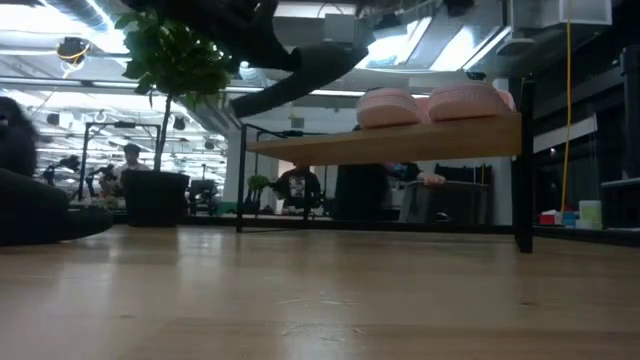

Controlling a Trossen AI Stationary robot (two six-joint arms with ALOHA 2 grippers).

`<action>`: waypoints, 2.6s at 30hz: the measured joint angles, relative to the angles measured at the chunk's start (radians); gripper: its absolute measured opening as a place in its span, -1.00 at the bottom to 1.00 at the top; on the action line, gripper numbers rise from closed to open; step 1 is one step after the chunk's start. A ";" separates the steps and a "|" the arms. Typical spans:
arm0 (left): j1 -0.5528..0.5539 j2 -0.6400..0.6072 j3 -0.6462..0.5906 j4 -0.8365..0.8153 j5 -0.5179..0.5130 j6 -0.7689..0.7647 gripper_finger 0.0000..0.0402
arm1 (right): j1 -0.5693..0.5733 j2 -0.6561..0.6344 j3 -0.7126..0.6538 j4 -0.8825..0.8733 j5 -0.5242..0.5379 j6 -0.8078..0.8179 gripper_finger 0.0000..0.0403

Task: Pick and place slides into the shelf
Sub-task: Put the right black slide on the shelf

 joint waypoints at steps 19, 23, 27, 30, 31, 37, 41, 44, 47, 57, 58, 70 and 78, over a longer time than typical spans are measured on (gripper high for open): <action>0.103 0.250 0.327 -0.164 0.086 -0.034 -1.00 | 0.046 -0.305 -0.382 0.132 0.029 -0.068 -0.98; 0.103 0.325 0.399 -0.174 0.045 -0.081 -1.00 | 0.046 -0.289 -0.395 0.134 0.075 -0.032 -0.98; 0.103 0.394 0.483 -0.246 -0.032 -0.167 -1.00 | 0.043 -0.285 -0.401 0.132 0.119 -0.104 -0.98; 0.099 0.433 0.545 -0.337 -0.099 -0.198 -1.00 | 0.036 -0.286 -0.401 0.148 0.121 -0.177 -0.98; 0.092 0.444 0.560 -0.365 -0.138 -0.212 -1.00 | 0.033 -0.287 -0.401 0.152 0.121 -0.193 -0.98; 0.047 0.483 0.584 -0.407 -0.192 -0.246 -1.00 | 0.028 -0.287 -0.400 0.145 0.120 -0.248 -0.98; 0.019 0.493 0.584 -0.410 -0.250 -0.270 -1.00 | 0.028 -0.287 -0.400 0.145 0.119 -0.259 -0.98; 0.005 0.493 0.585 -0.409 -0.277 -0.284 -1.00 | 0.028 -0.287 -0.400 0.147 0.118 -0.257 -0.98; -0.011 0.493 0.585 -0.431 -0.335 -0.295 -1.00 | 0.028 -0.287 -0.400 0.155 0.117 -0.256 -0.98; -0.023 0.493 0.585 -0.469 -0.346 -0.376 -1.00 | 0.032 -0.287 -0.400 0.166 0.114 -0.208 -0.98; -0.023 0.493 0.585 -0.469 -0.346 -0.386 -1.00 | 0.034 -0.287 -0.400 0.166 0.114 -0.206 -0.98; -0.028 0.512 0.585 -0.494 -0.365 -0.455 -1.00 | 0.058 -0.255 -0.399 0.168 0.114 -0.152 -0.98; -0.042 0.541 0.585 -0.508 -0.362 -0.523 -1.00 | 0.058 -0.233 -0.399 0.213 0.114 -0.152 -0.98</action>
